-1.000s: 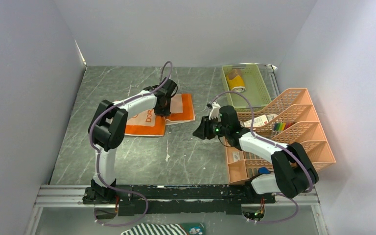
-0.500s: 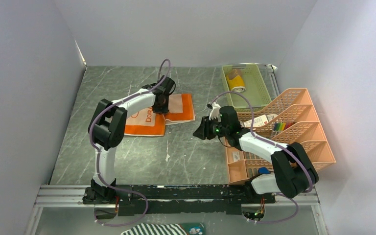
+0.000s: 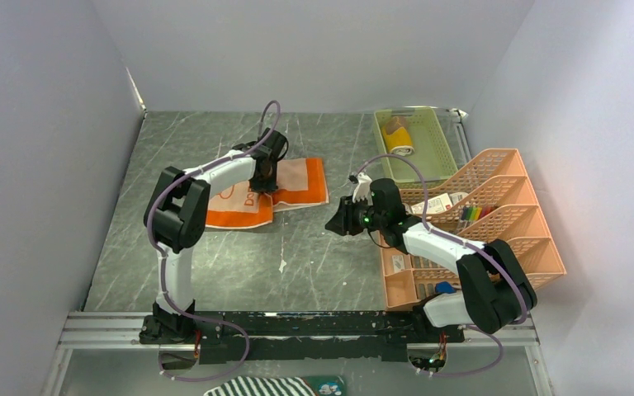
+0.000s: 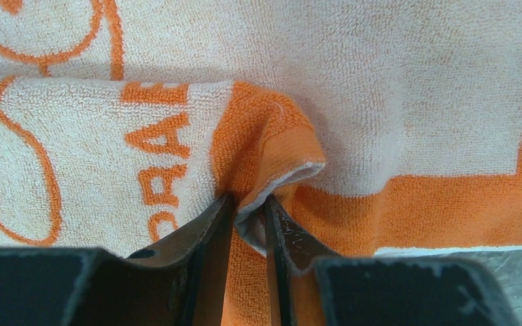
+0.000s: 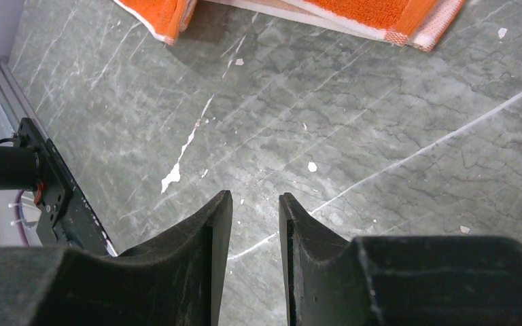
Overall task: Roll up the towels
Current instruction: Fold the towel at the center of the board.
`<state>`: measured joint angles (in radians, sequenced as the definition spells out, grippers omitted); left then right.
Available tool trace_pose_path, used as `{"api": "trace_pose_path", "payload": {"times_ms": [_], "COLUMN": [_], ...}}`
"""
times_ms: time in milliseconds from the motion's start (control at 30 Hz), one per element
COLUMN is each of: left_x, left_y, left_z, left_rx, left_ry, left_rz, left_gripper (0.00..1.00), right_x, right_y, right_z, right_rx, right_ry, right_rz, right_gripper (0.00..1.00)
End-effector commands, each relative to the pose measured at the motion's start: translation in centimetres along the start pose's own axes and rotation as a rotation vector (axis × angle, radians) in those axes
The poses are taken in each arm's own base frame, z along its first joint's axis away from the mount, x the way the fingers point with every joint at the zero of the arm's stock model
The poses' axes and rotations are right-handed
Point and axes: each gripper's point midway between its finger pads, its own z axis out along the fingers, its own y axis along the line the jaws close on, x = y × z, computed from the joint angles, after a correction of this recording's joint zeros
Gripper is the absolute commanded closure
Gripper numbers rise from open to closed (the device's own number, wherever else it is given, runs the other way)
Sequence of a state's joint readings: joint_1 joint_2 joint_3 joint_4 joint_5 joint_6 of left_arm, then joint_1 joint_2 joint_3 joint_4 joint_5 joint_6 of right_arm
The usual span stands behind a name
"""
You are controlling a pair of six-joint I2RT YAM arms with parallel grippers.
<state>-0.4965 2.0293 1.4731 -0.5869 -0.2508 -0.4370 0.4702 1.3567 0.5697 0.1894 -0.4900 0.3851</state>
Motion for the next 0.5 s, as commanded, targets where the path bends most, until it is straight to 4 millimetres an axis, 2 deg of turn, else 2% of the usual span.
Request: {"api": "trace_pose_path", "payload": {"times_ms": [0,233,467], "left_x": [-1.3,-1.5,-0.7], "left_y": [0.4,-2.7,-3.2], "left_z": [-1.7,-2.6,-1.9], "left_rx": [0.021,0.199,0.224], "left_ry": [-0.048,-0.045,-0.020], "left_rz": [0.000,-0.008,0.001], "left_gripper": [0.66,0.65,0.64], "right_x": [-0.1,-0.1,0.3], "right_y": [-0.2,-0.2,-0.4], "right_z": [0.1,0.2,0.1], "right_rx": [-0.008,-0.012,-0.002], "right_ry": [-0.008,-0.006,0.000], "right_rz": [-0.006,-0.006,-0.008], "right_gripper": [0.68,0.68,0.68]}}
